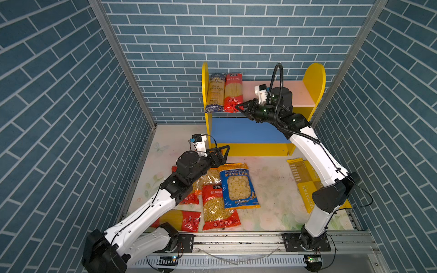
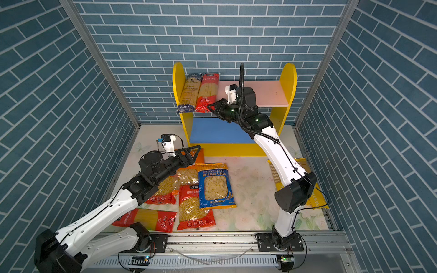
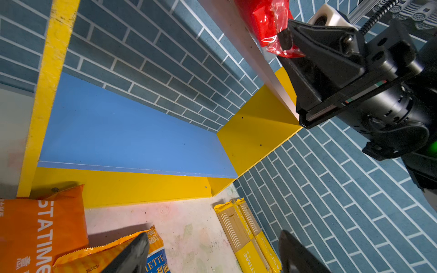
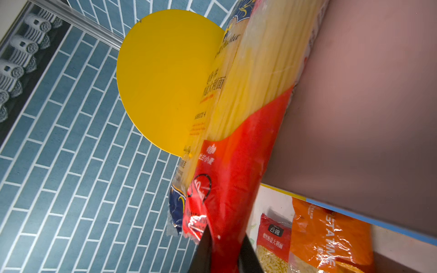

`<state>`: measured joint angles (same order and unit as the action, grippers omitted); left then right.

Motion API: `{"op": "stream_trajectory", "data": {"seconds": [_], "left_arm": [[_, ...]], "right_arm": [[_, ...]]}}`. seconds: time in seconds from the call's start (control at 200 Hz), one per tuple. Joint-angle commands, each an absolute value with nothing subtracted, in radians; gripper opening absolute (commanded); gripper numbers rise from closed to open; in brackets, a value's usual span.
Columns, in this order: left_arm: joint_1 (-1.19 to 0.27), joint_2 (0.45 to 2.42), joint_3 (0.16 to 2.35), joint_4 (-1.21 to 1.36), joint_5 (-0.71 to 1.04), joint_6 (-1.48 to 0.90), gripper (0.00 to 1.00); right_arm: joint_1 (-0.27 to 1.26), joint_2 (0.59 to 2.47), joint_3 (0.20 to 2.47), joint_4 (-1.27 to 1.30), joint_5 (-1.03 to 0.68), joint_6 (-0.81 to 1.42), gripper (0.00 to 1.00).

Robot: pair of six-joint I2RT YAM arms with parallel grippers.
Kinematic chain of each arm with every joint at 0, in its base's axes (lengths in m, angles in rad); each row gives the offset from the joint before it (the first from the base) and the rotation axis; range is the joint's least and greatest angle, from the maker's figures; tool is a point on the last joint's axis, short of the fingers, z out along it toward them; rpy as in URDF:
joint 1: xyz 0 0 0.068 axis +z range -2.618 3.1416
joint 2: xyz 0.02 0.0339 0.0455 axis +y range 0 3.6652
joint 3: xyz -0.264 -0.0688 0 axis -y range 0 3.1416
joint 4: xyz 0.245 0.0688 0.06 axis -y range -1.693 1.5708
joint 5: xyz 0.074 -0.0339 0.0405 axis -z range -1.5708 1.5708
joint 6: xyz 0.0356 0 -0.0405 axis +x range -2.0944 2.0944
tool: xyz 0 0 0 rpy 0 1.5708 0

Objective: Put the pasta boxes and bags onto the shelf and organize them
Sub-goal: 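Open the right gripper and withdraw it while the left arm lowers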

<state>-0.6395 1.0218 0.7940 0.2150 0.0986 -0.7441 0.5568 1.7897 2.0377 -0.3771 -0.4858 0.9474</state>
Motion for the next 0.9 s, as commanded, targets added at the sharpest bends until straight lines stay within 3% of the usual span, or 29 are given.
{"op": "stream_trajectory", "data": {"seconds": [0.0,0.07,0.175,0.405,0.56,0.725,0.895], "left_arm": [[-0.643,1.004,0.794,0.2,0.081,-0.72,0.86],[-0.644,0.991,0.81,0.143,0.056,-0.69,0.87],[-0.642,0.948,0.864,-0.049,-0.069,-0.591,0.89],[-0.572,0.926,0.919,-0.395,-0.241,-0.528,0.91],[-0.535,0.92,0.904,-0.554,-0.298,-0.542,0.91],[-0.421,0.908,0.855,-0.644,-0.23,-0.608,0.91],[-0.205,0.879,0.79,-0.627,-0.083,-0.646,0.91]], "right_arm": [[0.548,1.789,2.069,-0.352,-0.535,0.915,0.44],[0.545,1.763,2.061,-0.352,-0.568,0.882,0.54],[0.543,1.679,1.981,-0.399,-0.553,0.804,0.59],[0.541,1.438,1.566,-0.379,-0.469,0.729,0.6],[0.58,1.339,1.284,-0.322,-0.421,0.721,0.55],[0.721,1.397,1.178,-0.313,-0.384,0.679,0.52],[0.917,1.573,1.273,-0.4,-0.347,0.508,0.52]]}}
